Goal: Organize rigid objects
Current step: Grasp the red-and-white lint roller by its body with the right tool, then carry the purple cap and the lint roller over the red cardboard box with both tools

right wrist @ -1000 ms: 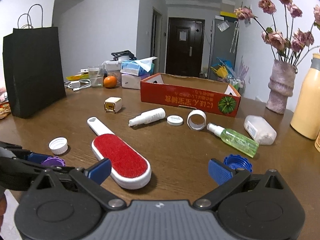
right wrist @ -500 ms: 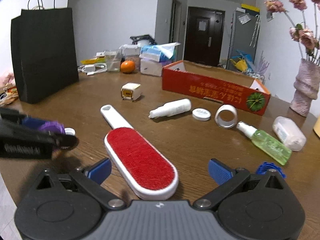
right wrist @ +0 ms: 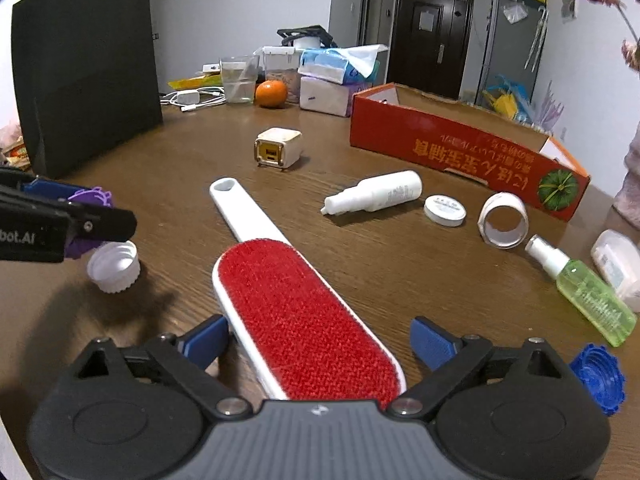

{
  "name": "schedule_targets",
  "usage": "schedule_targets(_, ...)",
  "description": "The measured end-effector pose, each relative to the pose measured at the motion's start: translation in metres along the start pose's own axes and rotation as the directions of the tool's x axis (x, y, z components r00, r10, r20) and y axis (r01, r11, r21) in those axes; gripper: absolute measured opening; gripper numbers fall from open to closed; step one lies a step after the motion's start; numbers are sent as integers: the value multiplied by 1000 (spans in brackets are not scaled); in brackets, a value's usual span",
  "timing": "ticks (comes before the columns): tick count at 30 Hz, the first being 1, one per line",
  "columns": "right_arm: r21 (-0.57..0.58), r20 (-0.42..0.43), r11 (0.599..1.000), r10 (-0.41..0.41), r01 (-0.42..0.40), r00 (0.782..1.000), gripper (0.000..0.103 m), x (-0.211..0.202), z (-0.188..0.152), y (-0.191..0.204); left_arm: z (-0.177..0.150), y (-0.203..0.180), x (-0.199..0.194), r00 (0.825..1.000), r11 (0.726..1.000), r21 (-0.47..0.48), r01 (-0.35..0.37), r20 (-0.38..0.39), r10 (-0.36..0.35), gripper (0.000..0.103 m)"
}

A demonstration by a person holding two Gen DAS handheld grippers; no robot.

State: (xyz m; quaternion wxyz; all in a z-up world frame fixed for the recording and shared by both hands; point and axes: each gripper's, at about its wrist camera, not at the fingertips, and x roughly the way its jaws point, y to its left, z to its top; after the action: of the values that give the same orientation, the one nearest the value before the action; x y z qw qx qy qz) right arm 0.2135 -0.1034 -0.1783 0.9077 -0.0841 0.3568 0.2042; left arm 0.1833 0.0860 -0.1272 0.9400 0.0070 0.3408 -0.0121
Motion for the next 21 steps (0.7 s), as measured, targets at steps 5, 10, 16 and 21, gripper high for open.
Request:
schedule_targets(5, -1, -16, 999, 46, -46, 999, 89, 5, 6, -2, 4, 7, 5, 1000, 1000, -10, -3, -11, 3, 55)
schedule_targets(10, -14, -15, 998, 65, -65, 998, 56, 1, 12, 3, 8, 12, 6, 1000, 1000, -22, 0, -14, 0, 55)
schedule_targets(16, -12, -3, 1000, 28, -28, 1000, 55, 2, 14, 7, 16, 14, 3, 1000, 1000, -28, -6, -4, 5, 55)
schedule_targets(21, 17, 19, 999, 37, -37, 999, 54, 0, 12, 3, 23, 13, 1, 1000, 999, -34, -9, 6, 9, 55)
